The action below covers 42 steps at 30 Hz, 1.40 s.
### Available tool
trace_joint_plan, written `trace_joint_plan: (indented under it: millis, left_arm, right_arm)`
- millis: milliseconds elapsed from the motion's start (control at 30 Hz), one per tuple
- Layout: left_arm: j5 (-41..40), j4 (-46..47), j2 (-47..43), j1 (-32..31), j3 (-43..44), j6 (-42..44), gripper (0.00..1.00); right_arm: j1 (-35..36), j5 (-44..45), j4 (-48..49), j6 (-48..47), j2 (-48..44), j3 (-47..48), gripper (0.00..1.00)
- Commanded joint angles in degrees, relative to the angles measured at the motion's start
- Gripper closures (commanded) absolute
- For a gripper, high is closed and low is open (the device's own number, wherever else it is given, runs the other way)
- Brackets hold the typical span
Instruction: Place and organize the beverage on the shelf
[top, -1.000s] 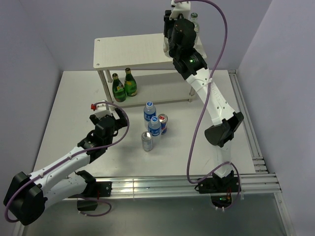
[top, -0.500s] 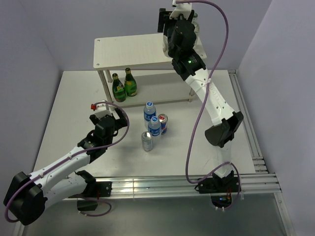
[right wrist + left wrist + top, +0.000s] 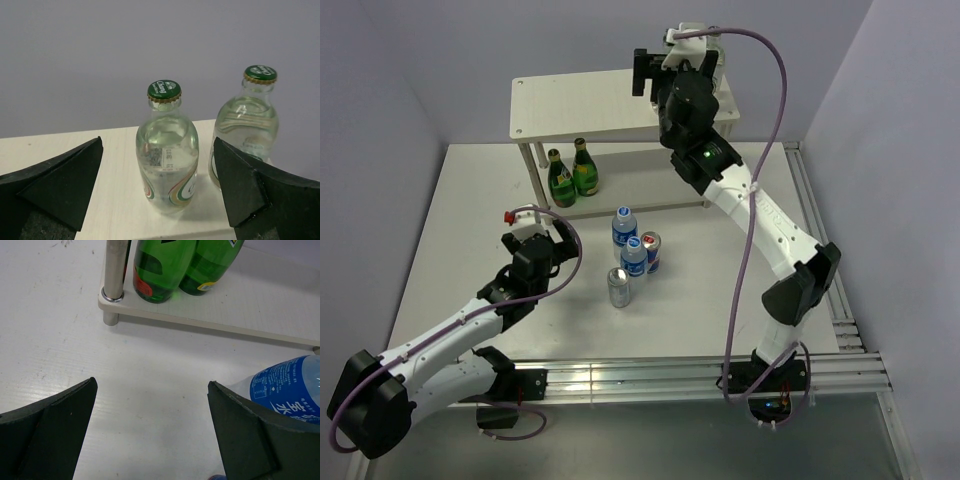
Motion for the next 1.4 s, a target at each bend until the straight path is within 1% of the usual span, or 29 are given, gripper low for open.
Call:
trace_joint_plan:
  millis: [0, 33, 67, 133, 167, 200, 233, 267, 333, 367, 433, 467, 533, 600, 667, 767, 900, 1133, 1367]
  left_arm:
    - [0.1, 0.7, -1.3, 0.2, -0.1, 0.3, 0.01]
    - [0.0, 0.7, -1.3, 0.2, -0.1, 0.3, 0.01]
    - [0.0, 0.7, -1.4, 0.3, -0.1, 0.3, 0.01]
    - [-0.2, 0.6, -1.4, 0.3, 0.0, 0.2, 0.01]
    - [-0.3, 0.6, -1.5, 0.2, -0.1, 0.2, 0.01]
    - [-0.3, 0.5, -1.5, 0.2, -0.1, 0.1, 0.01]
    - [0.0, 0.6, -1.7, 0.2, -0.1, -0.1, 0.01]
    - [0.2, 0.6, -1.8, 0.2, -0.2, -0.1, 0.01]
    - [0.8, 0.8, -1.8, 0.3, -0.3, -0.1, 0.0]
    - [0.9, 0.7, -1.9, 0.2, -0.3, -0.2, 0.01]
    - [0.9, 0.5, -1.9, 0.2, -0.3, -0.2, 0.01]
    - [0.9, 0.5, -2.0, 0.2, -0.4, -0.2, 0.01]
    - [1.1, 0.7, -2.5, 0.3, -0.5, -0.2, 0.01]
    - [1.1, 0.6, -2.6, 0.3, -0.5, -0.3, 0.01]
    - [0.8, 0.4, -2.7, 0.3, -0.5, -0.4, 0.01]
    - [0.7, 0.2, -3.2, 0.3, -0.7, -0.4, 0.01]
    - [0.3, -0.2, -3.4, 0.3, -1.0, -0.6, 0.01]
    - [0.0, -0.6, -4.0, 0.3, -1.4, -0.8, 0.01]
    - [0.1, -0.6, -3.7, 0.3, -1.3, -0.7, 0.01]
  right_arm:
    - [1.5, 3.6, 5.3, -0.4, -6.1, -2.2, 0.02]
    - [2.5, 4.4, 5.5, -0.5, -6.9, -3.2, 0.02]
    - [3.2, 5.7, 6.2, -0.4, -7.8, -6.1, 0.02]
    - [4.9, 9.2, 6.7, 0.1, -12.3, -11.0, 0.02]
    - [7.3, 10.6, 8.1, 1.4, -16.6, -17.9, 0.02]
    - [8.5, 11.3, 8.8, 2.3, -19.2, -22.0, 0.03]
    - [9.9, 11.3, 9.3, 3.4, -21.7, -26.3, 0.03]
    - [12.4, 11.0, 10.5, 6.1, -26.9, -35.0, 0.04]
    - [15.1, 8.6, 10.5, 9.9, -31.7, -43.0, 0.05]
    - [17.3, 7.9, 9.8, 13.6, -35.7, -49.8, 0.05]
    - [19.8, 6.5, 9.2, 16.5, -38.8, -55.7, 0.05]
    - [21.1, 5.8, 7.5, 19.3, -40.3, -59.7, 0.05]
    - [24.4, 6.1, 5.4, 21.4, -40.9, -63.3, 0.06]
    - [27.8, 7.2, 2.0, 24.5, -40.2, -64.8, 0.06]
    - [29.2, 7.9, 0.0, 28.2, -39.8, -66.8, 0.06]
    - [30.0, 6.0, 1.0, 31.6, -39.8, -70.0, 0.06]
    - [30.0, 5.7, 1.4, 33.3, -38.2, -70.7, 0.06]
    - [30.0, 4.0, 2.6, 35.1, -32.3, -69.5, 0.06]
    - [30.0, 4.9, 3.1, 35.3, -28.0, -69.1, 0.06]
